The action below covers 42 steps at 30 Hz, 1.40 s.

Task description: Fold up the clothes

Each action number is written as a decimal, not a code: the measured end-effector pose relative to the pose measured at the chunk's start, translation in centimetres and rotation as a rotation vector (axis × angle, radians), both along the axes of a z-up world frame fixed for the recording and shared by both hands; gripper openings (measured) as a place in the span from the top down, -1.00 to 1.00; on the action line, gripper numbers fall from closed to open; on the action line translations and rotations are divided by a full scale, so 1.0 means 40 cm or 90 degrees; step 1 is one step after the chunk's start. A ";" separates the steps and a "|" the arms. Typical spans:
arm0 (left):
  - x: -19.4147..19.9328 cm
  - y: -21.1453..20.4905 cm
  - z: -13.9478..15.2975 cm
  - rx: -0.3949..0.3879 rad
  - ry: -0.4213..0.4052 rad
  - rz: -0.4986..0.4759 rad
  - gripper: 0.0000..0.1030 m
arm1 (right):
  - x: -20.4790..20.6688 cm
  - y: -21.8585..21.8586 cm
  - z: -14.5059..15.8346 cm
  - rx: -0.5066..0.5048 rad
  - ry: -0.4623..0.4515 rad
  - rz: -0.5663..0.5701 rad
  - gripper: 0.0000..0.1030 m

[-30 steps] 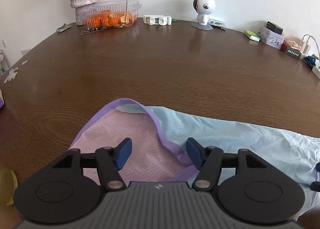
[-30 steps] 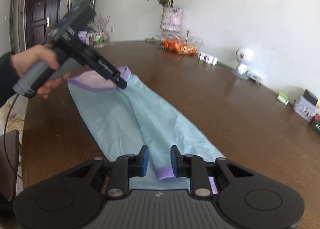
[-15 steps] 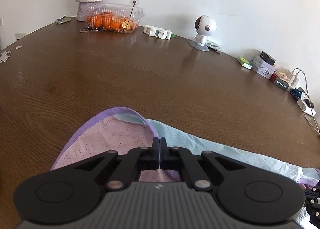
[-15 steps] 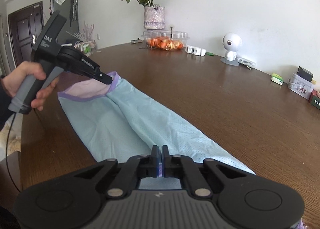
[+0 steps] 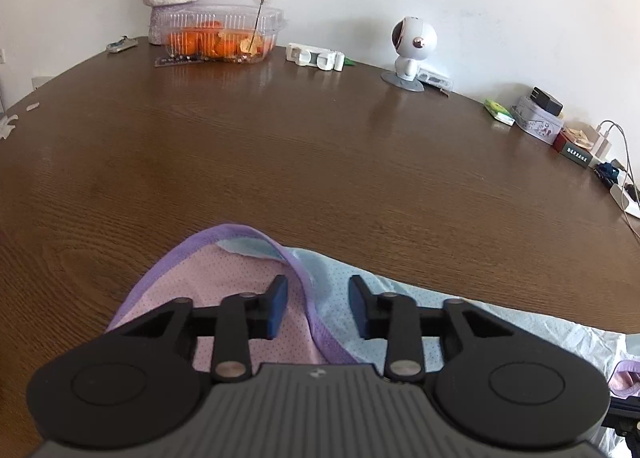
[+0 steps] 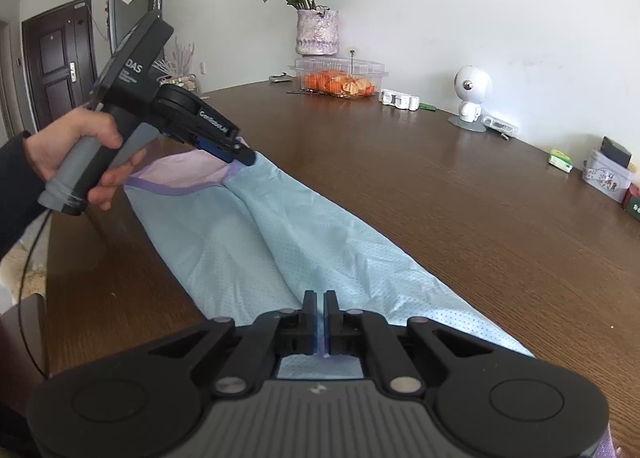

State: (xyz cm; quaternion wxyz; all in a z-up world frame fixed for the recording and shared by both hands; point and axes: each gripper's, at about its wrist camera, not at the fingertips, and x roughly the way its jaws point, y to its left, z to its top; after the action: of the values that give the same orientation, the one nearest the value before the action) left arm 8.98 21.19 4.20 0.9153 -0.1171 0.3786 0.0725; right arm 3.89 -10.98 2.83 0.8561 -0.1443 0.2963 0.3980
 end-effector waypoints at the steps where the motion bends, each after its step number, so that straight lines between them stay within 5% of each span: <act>1: -0.003 0.005 -0.003 -0.006 -0.005 0.010 0.95 | 0.002 0.000 -0.006 -0.009 -0.002 -0.004 0.95; 4: -0.012 0.017 0.001 -0.029 -0.019 0.019 0.96 | -0.003 -0.006 -0.007 -0.009 0.001 0.011 0.87; 6: -0.016 0.023 0.013 -0.045 -0.027 0.019 0.97 | -0.007 -0.004 -0.006 -0.008 -0.002 0.020 0.58; 10: -0.019 0.030 0.040 -0.053 -0.031 0.024 0.97 | -0.003 0.014 -0.016 -0.035 -0.020 0.011 0.68; 14: -0.024 0.036 0.054 -0.056 -0.037 0.027 0.97 | 0.003 0.005 -0.009 -0.009 -0.013 0.000 1.00; 23: -0.029 0.039 0.041 -0.042 -0.008 0.027 0.97 | -0.007 -0.050 0.062 0.065 0.001 -0.002 1.00; 34: -0.060 0.043 -0.013 -0.019 0.026 0.029 0.91 | -0.037 -0.024 0.004 0.009 0.023 0.034 1.00; 42: -0.082 0.051 0.011 -0.017 0.019 0.040 0.93 | -0.042 -0.052 0.017 0.033 0.029 0.030 0.99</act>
State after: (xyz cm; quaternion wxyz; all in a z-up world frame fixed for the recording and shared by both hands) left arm 5.69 23.22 4.65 0.9053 -0.1398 0.3889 0.0982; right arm 2.22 -13.08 3.50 0.8430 -0.1200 0.3019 0.4288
